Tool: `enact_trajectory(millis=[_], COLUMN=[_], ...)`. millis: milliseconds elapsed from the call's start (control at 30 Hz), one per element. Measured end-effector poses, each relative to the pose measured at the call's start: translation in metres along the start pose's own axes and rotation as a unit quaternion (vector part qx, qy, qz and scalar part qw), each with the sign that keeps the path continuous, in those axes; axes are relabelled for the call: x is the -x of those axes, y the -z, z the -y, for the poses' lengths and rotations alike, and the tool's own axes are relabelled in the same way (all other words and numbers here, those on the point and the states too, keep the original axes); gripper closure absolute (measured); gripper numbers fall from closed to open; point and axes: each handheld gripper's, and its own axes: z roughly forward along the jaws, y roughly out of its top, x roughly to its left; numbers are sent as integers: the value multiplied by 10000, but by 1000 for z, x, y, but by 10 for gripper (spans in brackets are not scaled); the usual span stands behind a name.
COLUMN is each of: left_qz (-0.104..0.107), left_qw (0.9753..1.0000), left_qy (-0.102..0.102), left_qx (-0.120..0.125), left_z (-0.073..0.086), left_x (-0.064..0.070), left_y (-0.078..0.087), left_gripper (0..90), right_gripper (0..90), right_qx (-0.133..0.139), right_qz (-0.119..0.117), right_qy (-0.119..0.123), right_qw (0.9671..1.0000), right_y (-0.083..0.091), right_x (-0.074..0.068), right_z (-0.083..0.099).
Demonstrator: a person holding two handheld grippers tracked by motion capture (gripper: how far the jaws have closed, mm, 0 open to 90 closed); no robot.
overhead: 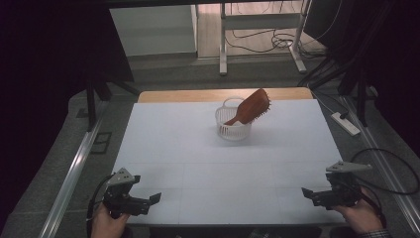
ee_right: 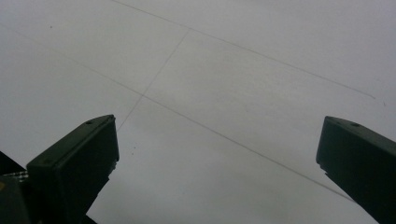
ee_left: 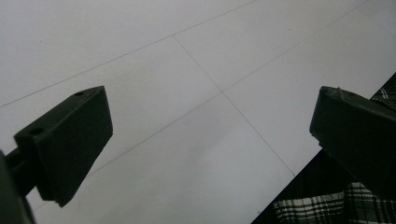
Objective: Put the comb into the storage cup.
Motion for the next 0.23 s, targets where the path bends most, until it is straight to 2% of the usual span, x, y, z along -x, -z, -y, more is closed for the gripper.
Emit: enact_trajectory(millis=[233], left_qz=[-1], left_qw=[10000], left_qy=[5], left_qx=[4], left_z=[-1], left_x=[0], left_y=[0], left_gripper=[1], right_gripper=[0], right_qx=[15], right_qz=[92], right_qy=[56], right_qw=[9999], right_y=[4], right_x=[-1], right_z=[2])
